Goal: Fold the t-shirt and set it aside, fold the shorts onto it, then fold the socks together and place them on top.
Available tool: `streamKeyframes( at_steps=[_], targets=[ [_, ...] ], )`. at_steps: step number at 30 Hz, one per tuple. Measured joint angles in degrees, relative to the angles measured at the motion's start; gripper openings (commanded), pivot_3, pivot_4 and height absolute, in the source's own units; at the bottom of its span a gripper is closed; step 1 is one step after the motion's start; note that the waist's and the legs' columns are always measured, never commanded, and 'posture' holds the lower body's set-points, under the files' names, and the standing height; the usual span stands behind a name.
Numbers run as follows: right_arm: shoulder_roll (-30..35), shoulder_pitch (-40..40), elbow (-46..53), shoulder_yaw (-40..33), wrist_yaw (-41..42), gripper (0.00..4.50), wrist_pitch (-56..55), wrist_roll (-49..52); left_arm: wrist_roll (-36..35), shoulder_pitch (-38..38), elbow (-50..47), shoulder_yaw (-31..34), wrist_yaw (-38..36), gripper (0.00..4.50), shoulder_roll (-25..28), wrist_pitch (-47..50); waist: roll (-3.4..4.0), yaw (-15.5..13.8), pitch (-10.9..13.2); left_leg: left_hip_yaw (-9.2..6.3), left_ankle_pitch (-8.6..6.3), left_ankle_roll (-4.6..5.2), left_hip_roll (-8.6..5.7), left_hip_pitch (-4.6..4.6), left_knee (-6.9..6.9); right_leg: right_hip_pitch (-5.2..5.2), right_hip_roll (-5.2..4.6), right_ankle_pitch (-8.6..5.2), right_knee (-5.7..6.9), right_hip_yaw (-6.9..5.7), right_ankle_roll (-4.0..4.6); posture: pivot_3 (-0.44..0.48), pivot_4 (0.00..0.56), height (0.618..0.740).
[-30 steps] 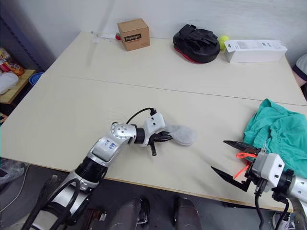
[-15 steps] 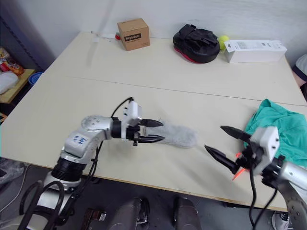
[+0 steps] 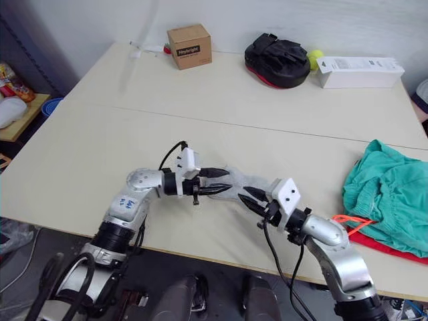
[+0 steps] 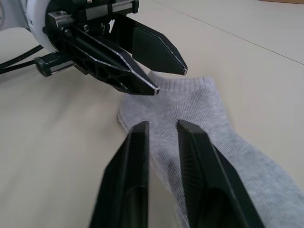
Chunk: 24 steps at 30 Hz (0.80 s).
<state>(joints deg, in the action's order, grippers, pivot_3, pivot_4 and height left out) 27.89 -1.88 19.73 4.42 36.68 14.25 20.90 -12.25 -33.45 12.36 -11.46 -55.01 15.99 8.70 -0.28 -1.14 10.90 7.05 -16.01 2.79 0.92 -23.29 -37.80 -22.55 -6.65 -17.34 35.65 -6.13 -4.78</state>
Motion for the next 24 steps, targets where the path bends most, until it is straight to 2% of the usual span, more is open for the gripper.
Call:
streamKeyframes(
  at_steps=[2,3,7,14,20,24],
  targets=[
    [-0.1,0.0,-2.6,0.6,-0.4,0.00,-1.6,-2.9,1.2,0.3,0.0,-0.2,1.7,0.17,-0.1,0.2,-0.01,0.2,0.0,0.00,0.00,-0.01,0.02,0.05,0.00,0.01,0.02,0.00,0.06,0.00,0.00,0.000,0.150,0.740],
    [-0.1,0.0,-3.9,1.0,-0.5,0.00,-2.2,-4.2,1.8,0.8,0.0,-0.4,2.5,0.02,-0.1,0.5,-0.01,0.3,0.0,0.00,0.01,-0.01,0.02,0.06,0.00,0.00,0.02,0.00,0.10,0.01,0.00,0.000,0.150,0.740],
    [-1.5,-0.9,-9.0,2.1,-1.6,0.00,-5.8,-8.8,5.2,3.6,2.1,-0.9,6.0,0.02,0.6,0.8,-0.01,1.1,0.0,0.00,0.01,-0.03,0.05,0.09,0.00,-0.01,0.01,0.00,0.17,0.02,0.00,0.000,0.150,0.740],
    [-1.9,-1.8,-13.4,1.0,-2.5,0.00,-9.9,-10.6,5.9,5.9,-0.2,-0.2,7.9,0.02,2.5,1.2,-0.19,1.3,-0.1,-0.05,-0.02,-0.10,0.08,0.21,0.00,0.08,-0.03,0.00,0.20,0.03,0.00,0.000,0.150,0.740],
    [0.0,0.3,-15.1,-5.0,4.7,0.00,-11.9,-3.7,2.3,9.5,-3.2,1.5,3.4,0.02,4.3,0.6,-0.18,1.3,-0.1,-0.06,-0.05,-0.11,0.08,0.21,0.04,0.07,-0.06,-0.01,0.17,0.03,0.02,0.000,0.150,0.740],
    [-2.4,-0.9,-12.3,-4.2,7.4,0.00,-11.4,0.0,-0.9,7.5,-3.5,2.6,2.7,0.02,2.0,0.5,-0.19,1.3,-0.1,-0.08,-0.04,-0.11,0.09,0.17,0.03,0.04,-0.06,-0.01,0.19,0.03,0.02,0.000,0.150,0.740]
  ],
)
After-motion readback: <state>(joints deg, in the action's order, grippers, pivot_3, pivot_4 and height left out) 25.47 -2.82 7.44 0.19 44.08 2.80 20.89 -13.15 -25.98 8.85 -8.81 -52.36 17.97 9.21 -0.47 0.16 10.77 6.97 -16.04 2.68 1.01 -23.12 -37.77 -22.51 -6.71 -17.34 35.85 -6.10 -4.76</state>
